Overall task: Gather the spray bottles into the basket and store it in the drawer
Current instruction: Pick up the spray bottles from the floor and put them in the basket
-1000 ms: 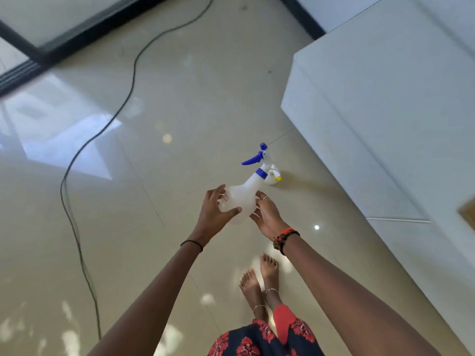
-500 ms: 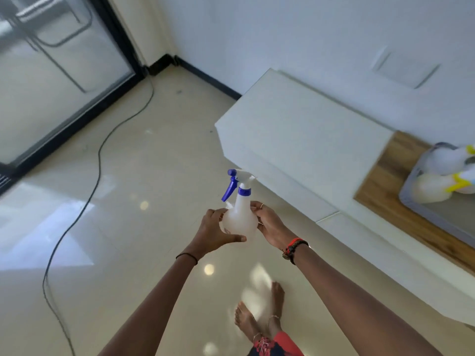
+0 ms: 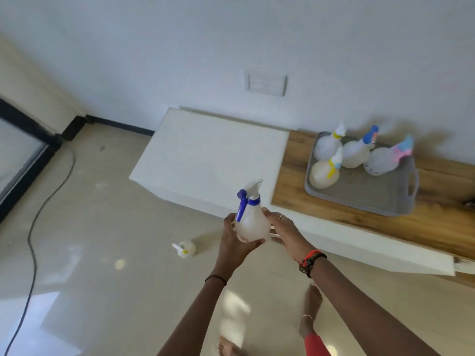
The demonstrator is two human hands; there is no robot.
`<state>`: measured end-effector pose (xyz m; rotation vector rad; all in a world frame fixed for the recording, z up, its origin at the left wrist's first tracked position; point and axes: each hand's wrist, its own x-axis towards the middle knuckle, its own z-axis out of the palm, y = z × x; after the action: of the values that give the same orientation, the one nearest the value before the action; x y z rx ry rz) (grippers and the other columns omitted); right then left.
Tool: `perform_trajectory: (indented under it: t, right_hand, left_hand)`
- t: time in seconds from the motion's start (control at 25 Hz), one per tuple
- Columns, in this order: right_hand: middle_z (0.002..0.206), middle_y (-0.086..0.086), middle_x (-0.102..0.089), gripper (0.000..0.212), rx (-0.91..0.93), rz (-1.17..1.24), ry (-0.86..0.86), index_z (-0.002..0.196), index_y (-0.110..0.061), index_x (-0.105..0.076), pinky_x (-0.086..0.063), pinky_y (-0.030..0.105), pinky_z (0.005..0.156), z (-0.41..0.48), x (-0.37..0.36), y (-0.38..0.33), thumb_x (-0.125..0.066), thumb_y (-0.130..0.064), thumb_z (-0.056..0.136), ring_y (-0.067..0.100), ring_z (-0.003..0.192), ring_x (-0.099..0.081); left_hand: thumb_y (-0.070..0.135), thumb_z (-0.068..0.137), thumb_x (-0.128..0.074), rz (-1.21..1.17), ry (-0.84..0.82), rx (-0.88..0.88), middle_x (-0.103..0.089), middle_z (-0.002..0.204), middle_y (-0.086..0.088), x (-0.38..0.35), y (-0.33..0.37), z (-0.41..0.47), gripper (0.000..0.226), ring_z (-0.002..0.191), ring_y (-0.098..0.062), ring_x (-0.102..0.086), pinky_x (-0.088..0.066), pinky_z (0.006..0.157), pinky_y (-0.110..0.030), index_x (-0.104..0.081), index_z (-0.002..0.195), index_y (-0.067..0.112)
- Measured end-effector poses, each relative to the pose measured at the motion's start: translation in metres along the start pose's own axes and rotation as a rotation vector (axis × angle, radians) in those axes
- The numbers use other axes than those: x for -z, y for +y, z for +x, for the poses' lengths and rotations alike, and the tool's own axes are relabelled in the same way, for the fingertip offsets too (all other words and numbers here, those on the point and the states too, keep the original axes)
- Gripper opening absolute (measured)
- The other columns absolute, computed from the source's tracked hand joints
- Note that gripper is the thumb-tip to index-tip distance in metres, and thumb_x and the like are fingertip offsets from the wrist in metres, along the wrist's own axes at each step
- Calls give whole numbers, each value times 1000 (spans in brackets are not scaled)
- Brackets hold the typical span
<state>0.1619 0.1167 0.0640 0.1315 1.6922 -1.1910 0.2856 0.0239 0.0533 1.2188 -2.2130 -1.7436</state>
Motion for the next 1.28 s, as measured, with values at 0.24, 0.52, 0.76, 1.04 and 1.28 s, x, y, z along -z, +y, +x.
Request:
perform_trajectory:
  t: [0.24,0.52,0.76,1.04,1.28]
  right_hand:
    - [117,1,-66,47,16,225,73,122,-21,-60,-58,34,81,21,144,-29,-53,-53,89,24,106,-66]
    - [97,-3,-71,21,35,446,207,108,-26,-65,-53,16,51,47,267,-31,-56,-37,93,10,85,-67]
    - [100,-2,-67,11,21,459,227,101,-29,-62,-53,20,58,75,312,-30,-52,-28,96,13,91,-63]
    - [88,0,-55,23,24,392,224,119,-9,-51,-48,22,68,116,332,-27,-46,-20,99,13,84,-54]
    - [112,21,-57,29,19,365,284,121,-1,-54,-49,38,87,152,325,-19,-46,-19,99,28,101,-53]
  left_hand:
    - [21,62,-88,-35,-90,-85,-44,116,27,-130,81,50,86,104,17,-52,-49,73,-4,-31,125,31]
    - [6,76,-75,108,-226,-163,-35,139,0,-235,133,78,85,127,-7,-34,-36,98,-14,-27,146,12]
    - [-15,80,-47,94,-259,-48,-34,133,-11,-283,139,93,80,122,-25,-47,-42,108,-32,-24,149,19]
    - [-11,87,-44,-6,-316,111,-37,145,-11,-315,133,129,63,136,-25,-35,-33,115,-36,-34,145,11]
    - [-6,89,-47,-199,-293,240,-59,121,8,-331,115,155,55,117,-16,-53,-46,101,-30,-44,139,18]
